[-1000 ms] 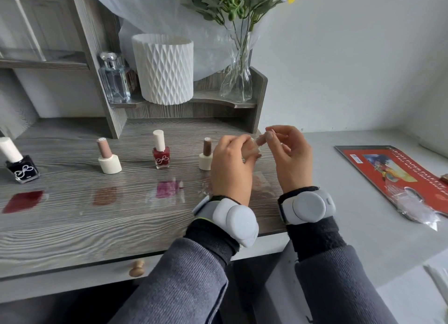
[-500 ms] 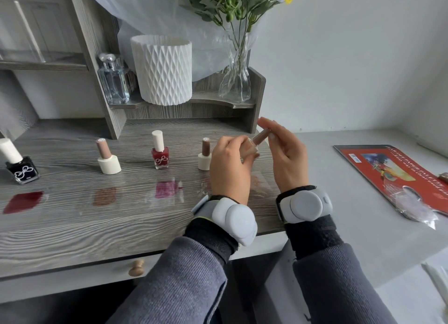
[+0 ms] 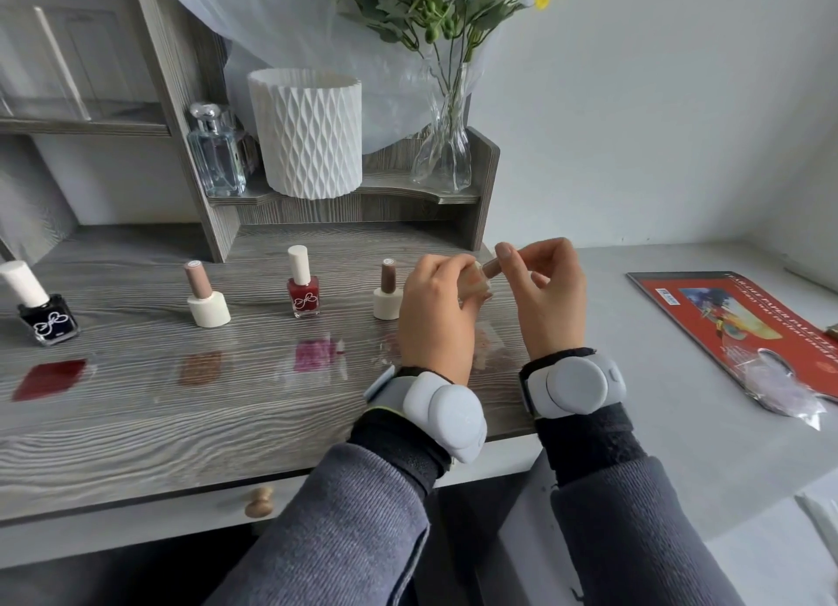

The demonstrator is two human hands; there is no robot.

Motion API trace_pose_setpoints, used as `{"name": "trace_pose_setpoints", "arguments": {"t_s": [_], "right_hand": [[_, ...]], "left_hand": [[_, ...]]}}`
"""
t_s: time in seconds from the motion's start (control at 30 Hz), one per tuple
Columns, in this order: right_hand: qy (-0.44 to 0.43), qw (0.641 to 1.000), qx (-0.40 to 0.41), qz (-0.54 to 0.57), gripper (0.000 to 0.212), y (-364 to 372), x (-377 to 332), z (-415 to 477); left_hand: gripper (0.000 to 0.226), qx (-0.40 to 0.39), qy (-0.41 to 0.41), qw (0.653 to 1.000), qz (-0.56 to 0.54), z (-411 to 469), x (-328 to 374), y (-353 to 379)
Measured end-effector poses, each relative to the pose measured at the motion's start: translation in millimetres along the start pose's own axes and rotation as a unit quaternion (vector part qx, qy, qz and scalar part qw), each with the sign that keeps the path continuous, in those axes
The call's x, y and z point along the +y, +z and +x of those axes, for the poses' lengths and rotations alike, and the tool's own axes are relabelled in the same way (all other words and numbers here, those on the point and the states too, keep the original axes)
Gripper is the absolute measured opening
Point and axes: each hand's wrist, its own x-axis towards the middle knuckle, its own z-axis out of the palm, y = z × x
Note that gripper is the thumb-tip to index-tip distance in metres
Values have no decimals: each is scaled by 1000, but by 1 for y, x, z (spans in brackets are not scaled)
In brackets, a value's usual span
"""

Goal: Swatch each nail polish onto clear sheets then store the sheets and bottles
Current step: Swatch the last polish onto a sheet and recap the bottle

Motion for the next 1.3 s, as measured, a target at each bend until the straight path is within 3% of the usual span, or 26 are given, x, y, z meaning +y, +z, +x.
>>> {"name": "trace_pose_setpoints", "arguments": {"t_s": [0.1, 0.23, 0.33, 0.73, 0.93, 1.17, 1.3], "right_hand": [[-13, 999, -12, 28, 18, 2, 2, 0], [-48, 995, -63, 60, 35, 3, 4, 1], [-51, 995, -60, 54, 36, 2, 6, 1], [-37, 999, -36, -4, 1, 0, -1, -1], [-27, 998, -59, 12, 18, 0, 1, 0], [-49, 997, -62, -13, 14, -2, 2, 0], [-39, 997, -54, -31, 22, -1, 3, -1]], "left_hand": [[35, 5, 0, 1000, 0, 0, -1, 1], [36, 14, 1, 1000, 0, 0, -2, 1], [36, 9, -1, 1000, 1, 0, -2, 1], [34, -2, -7, 1000, 1, 0, 0, 0], [30, 3, -5, 1000, -1, 0, 0, -1], [32, -16, -26, 1000, 1, 1, -2, 0], [25, -41, -30, 998, 20, 1, -3, 1]]}}
